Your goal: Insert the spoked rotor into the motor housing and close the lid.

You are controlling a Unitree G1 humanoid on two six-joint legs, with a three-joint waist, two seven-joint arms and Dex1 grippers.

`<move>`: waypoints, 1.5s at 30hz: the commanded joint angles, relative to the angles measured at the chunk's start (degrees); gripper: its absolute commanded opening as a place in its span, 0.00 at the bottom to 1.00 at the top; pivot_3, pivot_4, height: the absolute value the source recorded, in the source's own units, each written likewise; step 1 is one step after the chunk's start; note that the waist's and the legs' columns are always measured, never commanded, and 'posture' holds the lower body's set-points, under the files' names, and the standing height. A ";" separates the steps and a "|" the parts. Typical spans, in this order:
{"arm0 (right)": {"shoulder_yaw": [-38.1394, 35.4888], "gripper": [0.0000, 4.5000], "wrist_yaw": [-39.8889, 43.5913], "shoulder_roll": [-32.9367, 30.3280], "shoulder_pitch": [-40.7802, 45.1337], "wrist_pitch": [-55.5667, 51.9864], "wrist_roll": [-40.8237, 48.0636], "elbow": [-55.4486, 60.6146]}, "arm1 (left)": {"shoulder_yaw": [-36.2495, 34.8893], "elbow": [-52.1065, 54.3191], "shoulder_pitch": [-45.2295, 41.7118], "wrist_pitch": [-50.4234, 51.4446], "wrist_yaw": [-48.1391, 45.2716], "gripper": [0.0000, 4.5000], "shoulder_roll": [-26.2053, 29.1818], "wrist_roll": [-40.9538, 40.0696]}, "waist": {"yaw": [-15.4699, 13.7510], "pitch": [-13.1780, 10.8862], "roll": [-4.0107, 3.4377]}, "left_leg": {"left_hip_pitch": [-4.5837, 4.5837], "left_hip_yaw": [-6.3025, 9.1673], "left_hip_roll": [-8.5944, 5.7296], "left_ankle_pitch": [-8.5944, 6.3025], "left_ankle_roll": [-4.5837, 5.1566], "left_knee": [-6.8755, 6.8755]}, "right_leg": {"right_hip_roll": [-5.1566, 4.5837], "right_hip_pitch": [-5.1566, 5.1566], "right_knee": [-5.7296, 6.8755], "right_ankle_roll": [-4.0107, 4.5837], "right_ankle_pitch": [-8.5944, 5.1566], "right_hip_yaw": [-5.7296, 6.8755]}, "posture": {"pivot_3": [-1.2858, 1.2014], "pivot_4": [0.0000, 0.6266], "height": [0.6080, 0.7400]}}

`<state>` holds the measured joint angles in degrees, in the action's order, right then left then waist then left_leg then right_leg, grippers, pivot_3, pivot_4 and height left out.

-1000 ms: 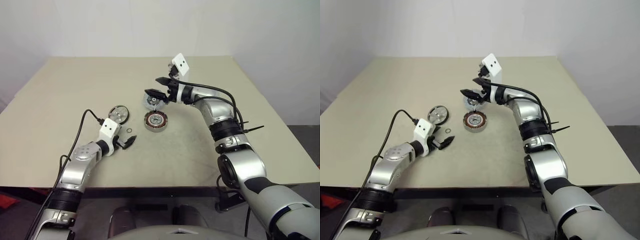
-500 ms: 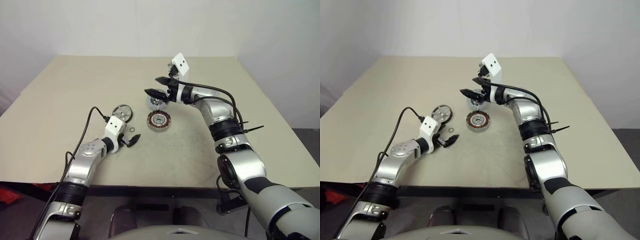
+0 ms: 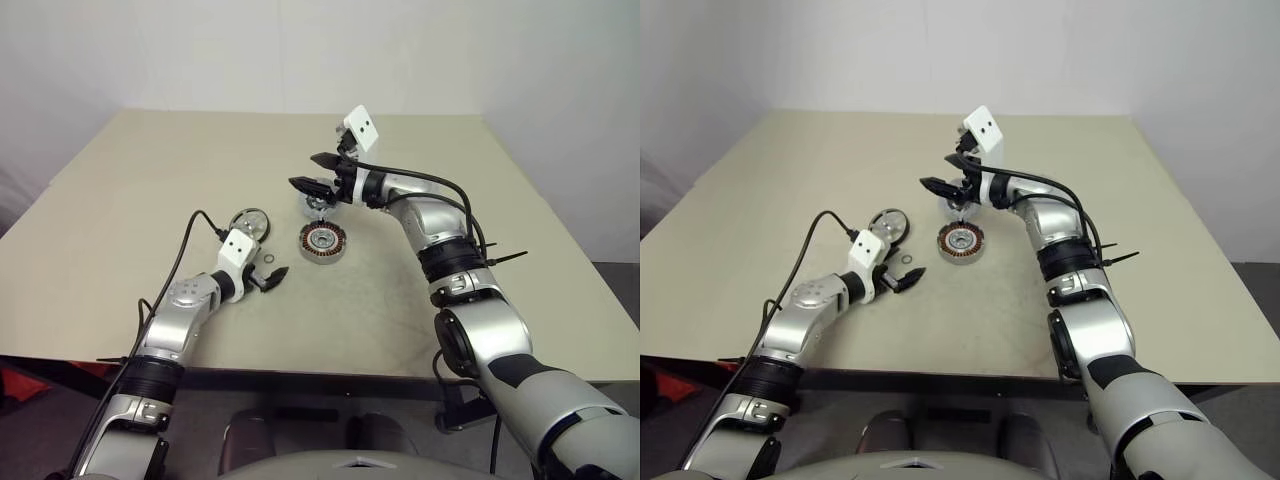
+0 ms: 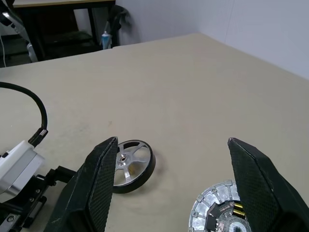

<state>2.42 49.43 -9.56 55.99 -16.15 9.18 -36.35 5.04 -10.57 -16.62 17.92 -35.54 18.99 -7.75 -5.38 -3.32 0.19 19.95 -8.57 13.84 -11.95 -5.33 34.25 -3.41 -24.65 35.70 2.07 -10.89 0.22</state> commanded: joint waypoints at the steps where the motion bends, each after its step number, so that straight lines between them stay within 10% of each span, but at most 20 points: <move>1: -0.60 0.92 -0.44 -0.15 2.34 1.38 0.66 0.56 | 0.70 0.12 2.07 -0.47 -1.64 1.00 0.07 -0.48 | 0.06 0.00 0.00 | 0.00 0.00 0.00 0.00 0.00 0.00 | 0.00 0.00 0.00 0.00 0.00 0.00 | 0.52 0.00 1.00; 12: -0.50 0.92 -0.32 0.11 3.16 2.24 0.76 -0.50 | 0.03 -0.97 6.27 -1.74 -1.20 1.00 -0.15 -0.14 | 1.09 0.05 -0.09 | 0.02 -0.02 0.01 -0.01 0.01 -0.09 | 0.05 0.01 -0.04 -0.01 -0.01 -0.05 | 0.52 0.00 1.00; 19: -0.61 0.93 -0.42 0.13 3.33 2.53 0.82 -0.75 | -0.27 -1.02 6.21 -1.21 -0.89 0.62 -0.11 0.29 | 1.33 0.12 -0.20 | 0.01 -0.02 0.01 -0.02 0.02 -0.09 | 0.05 0.06 -0.05 -0.02 -0.01 -0.06 | 0.52 0.00 1.00; 28: -0.64 0.93 -0.64 0.11 3.31 2.74 0.81 -0.60 | -0.79 -1.52 5.65 -1.06 -0.75 0.62 -0.15 0.09 | 1.36 0.16 -0.26 | -0.01 -0.02 0.00 -0.02 0.03 -0.09 | 0.04 0.08 -0.04 -0.02 -0.01 -0.06 | 0.52 0.00 1.00; 34: -0.62 0.93 -0.55 0.07 3.46 2.94 0.79 -0.71 | -0.81 -1.35 5.34 -0.56 -0.54 0.30 -0.56 -0.11 | 1.32 0.18 -0.29 | 0.00 -0.02 0.00 -0.02 0.03 -0.09 | 0.03 0.08 -0.06 -0.02 -0.01 -0.05 | 0.52 0.00 1.00; 45: -0.31 0.93 -0.37 -0.07 3.28 3.35 0.50 -0.74 | -1.02 -0.68 4.97 -0.53 0.20 0.30 -0.98 0.13 | 1.30 0.19 -0.31 | 0.00 -0.02 -0.01 -0.02 0.04 -0.09 | 0.02 0.13 -0.11 -0.02 -0.02 -0.04 | 0.52 0.00 1.00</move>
<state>2.43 49.01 -9.56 57.39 -14.16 9.14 -37.75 1.91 -9.89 -12.87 15.52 -34.74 18.72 -7.90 -4.08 -3.12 -0.12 19.95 -8.59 13.82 -11.98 -5.29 34.16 -3.39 -24.52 35.59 2.05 -10.91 0.18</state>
